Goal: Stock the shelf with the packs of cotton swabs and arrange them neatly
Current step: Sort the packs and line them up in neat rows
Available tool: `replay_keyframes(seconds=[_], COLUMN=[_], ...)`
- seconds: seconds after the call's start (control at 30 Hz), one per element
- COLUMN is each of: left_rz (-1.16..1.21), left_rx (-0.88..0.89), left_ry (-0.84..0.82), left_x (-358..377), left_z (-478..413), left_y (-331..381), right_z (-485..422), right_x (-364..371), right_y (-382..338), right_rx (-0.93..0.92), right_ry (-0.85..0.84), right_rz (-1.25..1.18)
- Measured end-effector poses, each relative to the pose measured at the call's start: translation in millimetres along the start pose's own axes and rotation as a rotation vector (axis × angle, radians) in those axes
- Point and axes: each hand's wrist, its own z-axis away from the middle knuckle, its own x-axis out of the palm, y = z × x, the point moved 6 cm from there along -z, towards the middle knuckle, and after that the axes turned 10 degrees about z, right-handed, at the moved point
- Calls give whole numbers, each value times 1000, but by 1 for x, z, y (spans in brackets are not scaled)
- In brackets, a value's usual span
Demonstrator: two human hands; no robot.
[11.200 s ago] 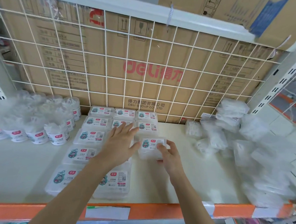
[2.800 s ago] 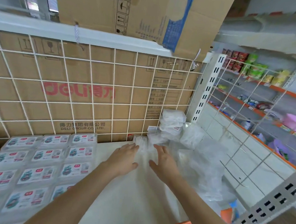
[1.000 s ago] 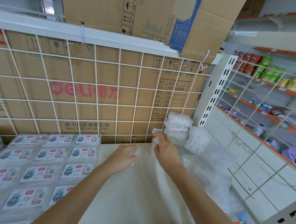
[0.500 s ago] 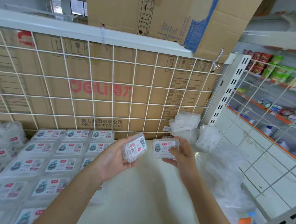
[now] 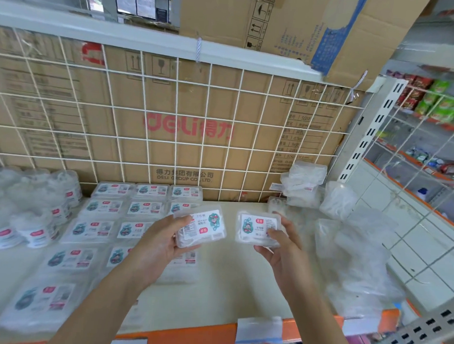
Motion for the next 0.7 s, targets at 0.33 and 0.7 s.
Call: replay_keyframes(seconds=[0.33,0.7], left_rz=[34,40], left_rx=[213,162], left_ry=[65,-58], left_x=[-23,-31], left_z=[34,57], left_y=[13,-2], right_z=[42,84], right_x=[58,99], right_y=[4,36], right_rx=[2,31], right_ry=[-78,-19], right_rz=[-254,-17])
